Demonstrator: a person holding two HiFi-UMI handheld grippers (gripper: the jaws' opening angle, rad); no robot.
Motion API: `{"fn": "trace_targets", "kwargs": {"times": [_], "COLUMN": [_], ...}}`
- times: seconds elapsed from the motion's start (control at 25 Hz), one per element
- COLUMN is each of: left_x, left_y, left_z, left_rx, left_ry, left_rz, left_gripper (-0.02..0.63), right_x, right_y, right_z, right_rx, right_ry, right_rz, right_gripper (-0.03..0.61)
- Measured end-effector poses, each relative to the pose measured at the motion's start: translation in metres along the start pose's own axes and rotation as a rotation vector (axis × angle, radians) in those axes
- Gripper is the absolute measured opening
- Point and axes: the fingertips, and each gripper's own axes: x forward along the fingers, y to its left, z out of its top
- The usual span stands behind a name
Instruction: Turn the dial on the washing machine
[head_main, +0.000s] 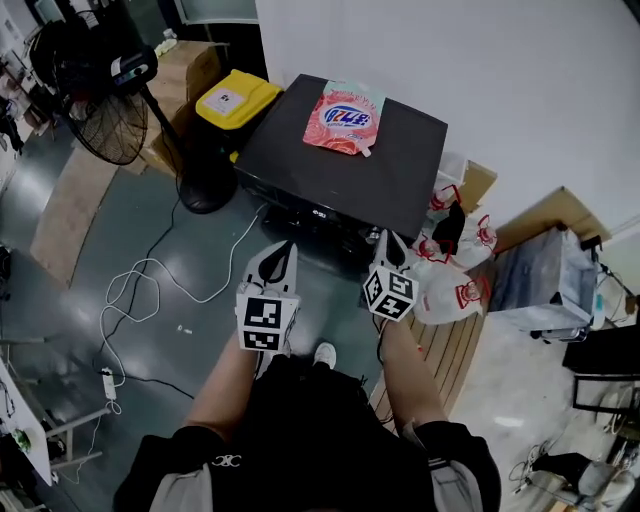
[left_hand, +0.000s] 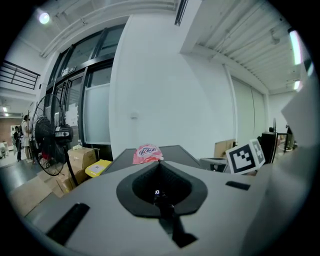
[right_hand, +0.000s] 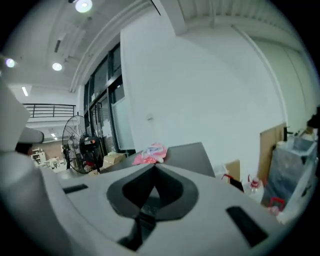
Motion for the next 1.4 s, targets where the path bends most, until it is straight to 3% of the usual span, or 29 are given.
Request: {"fn": "trace_targets", "kwargs": {"times": [0.24,0.4,0.72,0.92,1.4], "left_x": [0.007,0.008,0.007,0.003,0.007], "left_y": [-0.005,-0.007,-0.013,-0.017,-0.015], "left_z": [0.034,0.056,0.079,0.084,0.083], "left_rx": [-0.020,-0.010,0.016,0.022,0.035], "left_ry": [-0.081,-0.134,-0.183,-0.199,-0.183], "left_rz": [-0.050,-0.084,-0.137,-0.160,-0.168], "left_gripper": [-0.005,-0.005,-0.005,-0.005,-0.005], "right_x": [-0.049,-0.082,-0.106,-0.118,-0.112], "right_y": [0.033,0.046,0.055,0.068,0.071], "right_z": [0.110,0.148,0.156,0.164,0.159], "right_rx": [-0.124,-0.127,-0.140,-0.174,-0.112], "right_ry": [-0.220,-0.301,-0.330,-0.381,-0.354], "right_rz": [-0.012,-0.012,-0.036,-0.004,0.024], "right_gripper": [-0.003,-0.003,-0.003,-0.003,-0.003]}}
